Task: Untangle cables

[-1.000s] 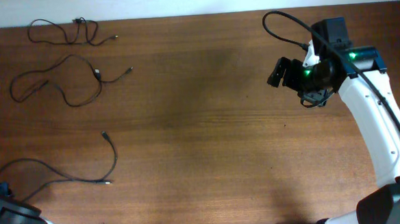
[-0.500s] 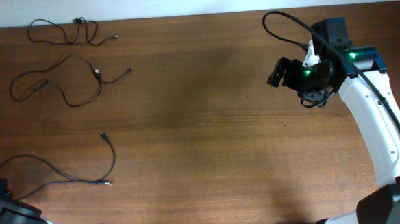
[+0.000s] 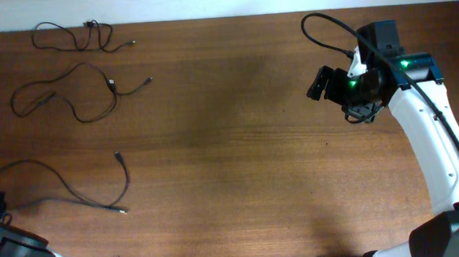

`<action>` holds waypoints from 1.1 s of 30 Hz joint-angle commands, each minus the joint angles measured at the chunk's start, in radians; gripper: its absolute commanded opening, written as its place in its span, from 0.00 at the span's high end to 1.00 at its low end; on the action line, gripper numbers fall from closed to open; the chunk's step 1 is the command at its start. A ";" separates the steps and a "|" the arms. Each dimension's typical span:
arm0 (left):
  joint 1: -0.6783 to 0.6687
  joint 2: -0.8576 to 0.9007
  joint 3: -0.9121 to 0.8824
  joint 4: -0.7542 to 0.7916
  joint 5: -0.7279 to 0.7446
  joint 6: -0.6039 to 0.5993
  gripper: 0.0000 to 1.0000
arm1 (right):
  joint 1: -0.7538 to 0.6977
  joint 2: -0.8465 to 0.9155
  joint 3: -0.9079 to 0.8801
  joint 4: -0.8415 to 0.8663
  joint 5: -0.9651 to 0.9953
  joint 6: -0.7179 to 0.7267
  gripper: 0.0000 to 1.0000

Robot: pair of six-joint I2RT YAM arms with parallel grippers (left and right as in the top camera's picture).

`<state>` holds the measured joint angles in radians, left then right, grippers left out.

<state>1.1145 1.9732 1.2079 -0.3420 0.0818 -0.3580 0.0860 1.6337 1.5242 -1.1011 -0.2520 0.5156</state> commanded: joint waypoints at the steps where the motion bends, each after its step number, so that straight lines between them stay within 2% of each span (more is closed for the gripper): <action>1: -0.047 0.013 -0.003 0.061 0.057 0.021 0.94 | 0.000 0.004 0.015 -0.003 -0.006 -0.006 0.01; 2: -0.059 0.013 0.001 0.069 0.057 0.024 0.94 | 0.000 0.004 0.015 -0.003 -0.006 -0.006 0.01; 4: -0.083 0.013 0.019 0.069 0.053 0.023 0.52 | 0.000 0.004 0.015 -0.003 -0.007 -0.006 0.02; 5: -0.087 0.013 0.030 0.068 0.053 0.024 0.18 | 0.000 0.004 0.015 -0.004 -0.007 -0.006 0.01; 6: -0.086 0.012 0.045 0.064 0.053 0.024 0.01 | 0.000 0.004 0.015 -0.006 -0.007 -0.006 0.01; 11: -0.079 0.012 0.108 -0.045 0.054 0.023 0.01 | 0.000 0.004 0.015 -0.006 -0.007 -0.006 0.01; 16: -0.092 -0.055 0.177 -0.213 0.053 -0.096 0.01 | 0.000 0.004 0.015 -0.002 -0.006 -0.006 0.01; 19: -0.148 -0.111 0.177 -0.392 0.054 -0.175 0.01 | 0.000 0.005 0.015 0.019 -0.017 -0.003 0.01; 22: -0.280 -0.110 0.127 -0.550 0.019 -0.231 0.01 | 0.000 0.006 0.015 0.025 -0.032 -0.003 0.01; 25: -0.389 -0.109 0.017 -0.533 -0.113 -0.365 0.01 | 0.000 0.006 0.015 0.020 -0.032 -0.004 0.01; 28: -0.473 -0.109 -0.114 -0.427 -0.128 -0.365 0.01 | 0.000 0.006 0.015 0.016 -0.032 -0.008 0.01; 32: -0.481 -0.109 -0.206 -0.355 -0.131 -0.365 0.01 | 0.000 0.006 0.015 0.016 -0.032 -0.008 0.02; 33: -0.481 -0.109 -0.212 -0.353 -0.131 -0.365 0.05 | 0.000 0.006 0.015 0.016 -0.032 -0.007 0.02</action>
<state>0.6285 1.8328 1.0615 -0.7082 -0.0563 -0.7021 0.0860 1.6337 1.5242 -1.0863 -0.2779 0.5156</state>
